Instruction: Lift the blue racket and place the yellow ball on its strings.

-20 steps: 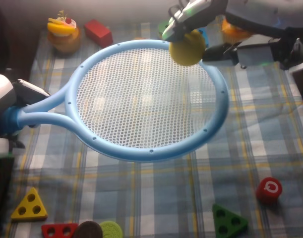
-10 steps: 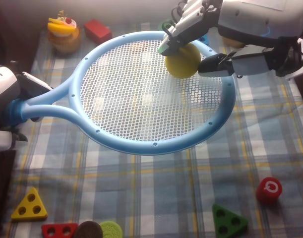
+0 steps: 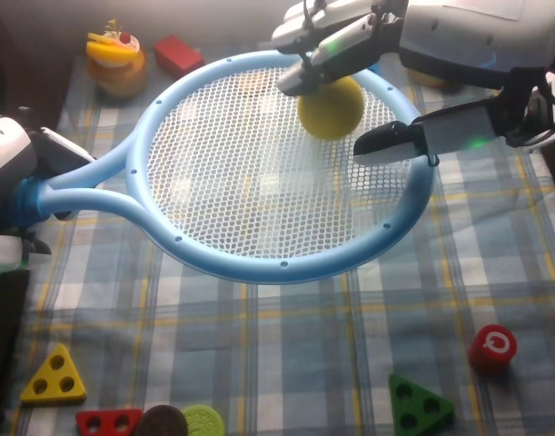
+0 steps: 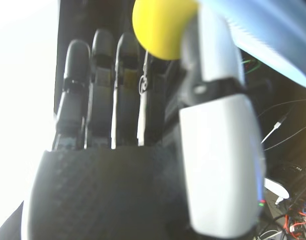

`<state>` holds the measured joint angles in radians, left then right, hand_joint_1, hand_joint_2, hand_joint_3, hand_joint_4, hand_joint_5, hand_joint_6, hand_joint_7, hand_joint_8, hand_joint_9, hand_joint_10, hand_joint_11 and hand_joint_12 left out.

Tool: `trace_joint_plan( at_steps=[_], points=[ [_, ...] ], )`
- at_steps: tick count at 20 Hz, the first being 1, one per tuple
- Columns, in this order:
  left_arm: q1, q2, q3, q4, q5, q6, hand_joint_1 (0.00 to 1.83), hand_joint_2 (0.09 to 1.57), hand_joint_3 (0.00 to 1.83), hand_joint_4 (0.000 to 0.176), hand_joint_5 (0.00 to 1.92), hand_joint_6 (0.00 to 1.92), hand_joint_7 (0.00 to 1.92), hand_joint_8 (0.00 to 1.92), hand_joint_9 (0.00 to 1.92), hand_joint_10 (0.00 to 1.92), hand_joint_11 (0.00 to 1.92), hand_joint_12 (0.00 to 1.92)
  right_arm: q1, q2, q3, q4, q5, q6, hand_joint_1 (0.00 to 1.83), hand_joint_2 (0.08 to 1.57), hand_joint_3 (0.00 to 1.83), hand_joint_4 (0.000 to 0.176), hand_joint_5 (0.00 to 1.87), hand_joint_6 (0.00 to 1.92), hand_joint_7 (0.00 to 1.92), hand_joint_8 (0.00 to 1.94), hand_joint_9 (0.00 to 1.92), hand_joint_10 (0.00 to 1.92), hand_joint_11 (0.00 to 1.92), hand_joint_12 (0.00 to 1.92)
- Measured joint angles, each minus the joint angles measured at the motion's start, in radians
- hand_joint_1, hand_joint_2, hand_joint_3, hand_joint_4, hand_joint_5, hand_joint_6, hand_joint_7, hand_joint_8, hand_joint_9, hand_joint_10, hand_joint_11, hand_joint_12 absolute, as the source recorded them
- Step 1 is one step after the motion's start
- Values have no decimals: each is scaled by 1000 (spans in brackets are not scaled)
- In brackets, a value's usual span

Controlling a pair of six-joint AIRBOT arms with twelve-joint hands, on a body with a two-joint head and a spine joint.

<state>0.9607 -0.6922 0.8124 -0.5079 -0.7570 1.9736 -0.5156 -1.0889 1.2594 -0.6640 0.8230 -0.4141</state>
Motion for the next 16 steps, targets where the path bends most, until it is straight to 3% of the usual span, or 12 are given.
trace_joint_plan(
  at_steps=[6, 8, 9, 10, 12, 13, 15, 16],
  points=[
    [0, 0, 0, -2, -8, -3, 1829, 1194, 0, 176, 996, 1921, 1241, 1921, 1564, 1921, 1662, 1921, 0, 29, -14, 19, -5, 0, 953, 1042, 0, 0, 648, 1, 493, 3, 454, 3, 8, 1079],
    [0, 0, 0, -3, -10, -3, 1829, 1198, 0, 176, 1024, 1921, 1271, 1921, 1566, 1921, 1658, 1921, 0, 41, -18, 38, 0, 0, 909, 1045, 0, 0, 545, 0, 403, 0, 389, 0, 5, 1015],
    [0, 0, 0, -4, -12, -3, 1831, 1205, 0, 176, 1025, 1921, 1269, 1921, 1571, 1921, 1662, 1921, -5, 49, -20, 62, 13, 0, 878, 1042, 0, 11, 496, 0, 378, 0, 367, 0, 0, 991],
    [0, 0, 0, -2, -14, -3, 1831, 1195, 0, 176, 1006, 1921, 1252, 1921, 1575, 1921, 1666, 1921, -21, 55, -22, 104, 43, -4, 790, 1080, 9, 0, 427, 2, 363, 1, 335, 0, 0, 857],
    [0, 0, 0, -2, -14, -3, 1811, 1211, 0, 176, 1008, 1921, 1274, 1921, 1591, 1921, 1676, 1921, -51, 75, -28, 165, 83, -29, 699, 1095, 0, 2, 330, 0, 358, 2, 306, 1, 32, 617],
    [0, 0, 0, -2, -14, -3, 1804, 1198, 0, 176, 1015, 1921, 1280, 1921, 1597, 1921, 1687, 1921, -61, 84, -30, 191, 94, -40, 611, 1074, 2, 21, 279, 0, 305, 0, 285, 0, 76, 492],
    [0, 0, 0, 0, -13, -3, 1814, 1192, 0, 175, 1004, 1921, 1278, 1921, 1605, 1921, 1692, 1921, -77, 105, -41, 258, 124, -77, 615, 1072, 0, 0, 199, 0, 232, 0, 279, 3, 112, 382],
    [0, 0, 0, 2, -13, -3, 1828, 1184, 0, 176, 1016, 1921, 1277, 1921, 1605, 1921, 1693, 1921, -87, 114, -45, 287, 148, -86, 659, 1065, 0, 19, 207, 0, 286, 0, 287, 1, 98, 411]
  ],
)
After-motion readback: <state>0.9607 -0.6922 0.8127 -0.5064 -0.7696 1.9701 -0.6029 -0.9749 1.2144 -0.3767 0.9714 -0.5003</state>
